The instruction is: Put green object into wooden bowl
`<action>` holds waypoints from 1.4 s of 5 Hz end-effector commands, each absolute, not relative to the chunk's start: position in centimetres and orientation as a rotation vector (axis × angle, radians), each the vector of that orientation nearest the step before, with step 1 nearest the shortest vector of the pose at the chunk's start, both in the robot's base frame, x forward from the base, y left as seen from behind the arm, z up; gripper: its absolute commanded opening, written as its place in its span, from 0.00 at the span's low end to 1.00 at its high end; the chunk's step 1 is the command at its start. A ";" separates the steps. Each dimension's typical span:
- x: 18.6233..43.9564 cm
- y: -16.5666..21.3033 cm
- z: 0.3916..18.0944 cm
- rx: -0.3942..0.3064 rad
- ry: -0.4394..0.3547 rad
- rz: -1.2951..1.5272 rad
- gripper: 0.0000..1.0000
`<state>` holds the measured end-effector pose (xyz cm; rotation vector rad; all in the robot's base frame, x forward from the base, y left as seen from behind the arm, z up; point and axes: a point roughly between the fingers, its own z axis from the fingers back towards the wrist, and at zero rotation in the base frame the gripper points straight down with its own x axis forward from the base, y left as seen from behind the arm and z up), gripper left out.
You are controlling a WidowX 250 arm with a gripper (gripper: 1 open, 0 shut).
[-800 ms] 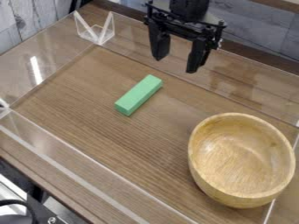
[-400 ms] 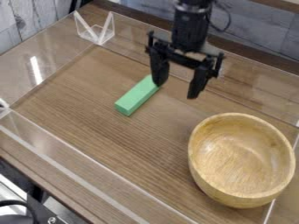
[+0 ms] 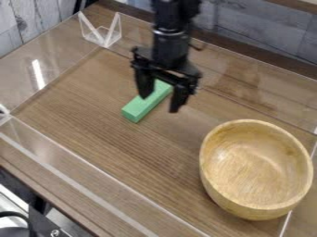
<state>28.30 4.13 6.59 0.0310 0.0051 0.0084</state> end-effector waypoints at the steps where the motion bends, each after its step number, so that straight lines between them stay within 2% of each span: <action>1: 28.8 5.7 6.5 0.046 -0.086 -0.081 1.00; 2: 28.8 6.1 5.5 0.048 -0.110 -0.120 1.00; 4: 31.4 8.0 4.9 0.050 -0.128 -0.050 1.00; 6: 30.4 8.0 3.9 0.037 -0.135 -0.004 1.00; 7: 30.9 7.0 3.8 0.033 -0.139 0.033 1.00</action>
